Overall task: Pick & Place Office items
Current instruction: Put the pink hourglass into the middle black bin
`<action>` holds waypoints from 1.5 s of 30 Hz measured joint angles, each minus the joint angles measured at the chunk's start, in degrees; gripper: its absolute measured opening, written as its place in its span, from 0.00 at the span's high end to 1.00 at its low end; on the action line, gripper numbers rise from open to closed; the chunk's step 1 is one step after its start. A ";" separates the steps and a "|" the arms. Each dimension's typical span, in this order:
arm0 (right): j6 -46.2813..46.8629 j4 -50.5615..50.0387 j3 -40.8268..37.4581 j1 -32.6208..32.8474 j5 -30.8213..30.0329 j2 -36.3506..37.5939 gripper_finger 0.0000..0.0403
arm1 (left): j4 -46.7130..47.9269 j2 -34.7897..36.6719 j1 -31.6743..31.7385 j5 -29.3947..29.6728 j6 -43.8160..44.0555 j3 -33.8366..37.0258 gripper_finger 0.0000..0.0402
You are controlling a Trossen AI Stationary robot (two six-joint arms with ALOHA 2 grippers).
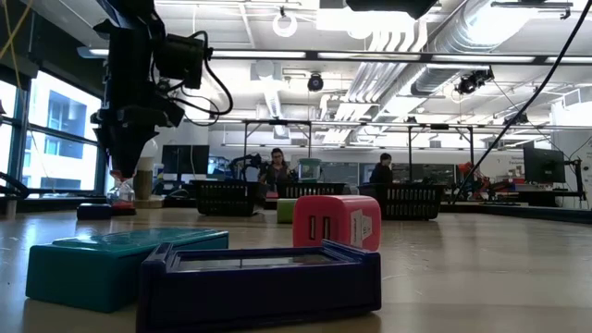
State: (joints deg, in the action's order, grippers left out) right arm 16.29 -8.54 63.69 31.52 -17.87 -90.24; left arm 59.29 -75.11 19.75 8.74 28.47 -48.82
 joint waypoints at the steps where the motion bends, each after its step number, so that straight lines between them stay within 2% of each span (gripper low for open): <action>1: 0.00 0.00 0.00 -0.02 0.02 0.00 0.04 | -0.05 0.00 -0.05 0.04 0.28 0.11 0.35; 9: 0.00 -0.02 0.02 0.00 0.02 0.00 0.04 | -0.30 0.02 -0.07 1.53 0.95 1.09 0.52; 24: 0.00 -0.04 0.00 0.00 -0.06 0.00 0.04 | -1.71 0.00 -2.45 1.59 -0.64 0.09 0.52; 33: 0.00 -0.04 0.00 -0.02 0.02 0.00 0.04 | -0.34 0.00 -7.06 1.38 -0.59 -7.47 0.52; 40: 0.00 -0.20 0.00 0.00 0.02 0.00 0.04 | 0.50 0.00 -8.11 -4.37 2.95 -16.04 0.52; 45: 0.20 -0.22 0.00 0.00 0.04 0.00 0.04 | 0.45 0.00 -8.02 -4.93 4.09 -21.52 0.52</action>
State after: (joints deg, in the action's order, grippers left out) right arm 16.49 -8.75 63.68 31.53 -17.82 -90.24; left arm 59.75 -75.11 11.73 3.81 32.56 -70.35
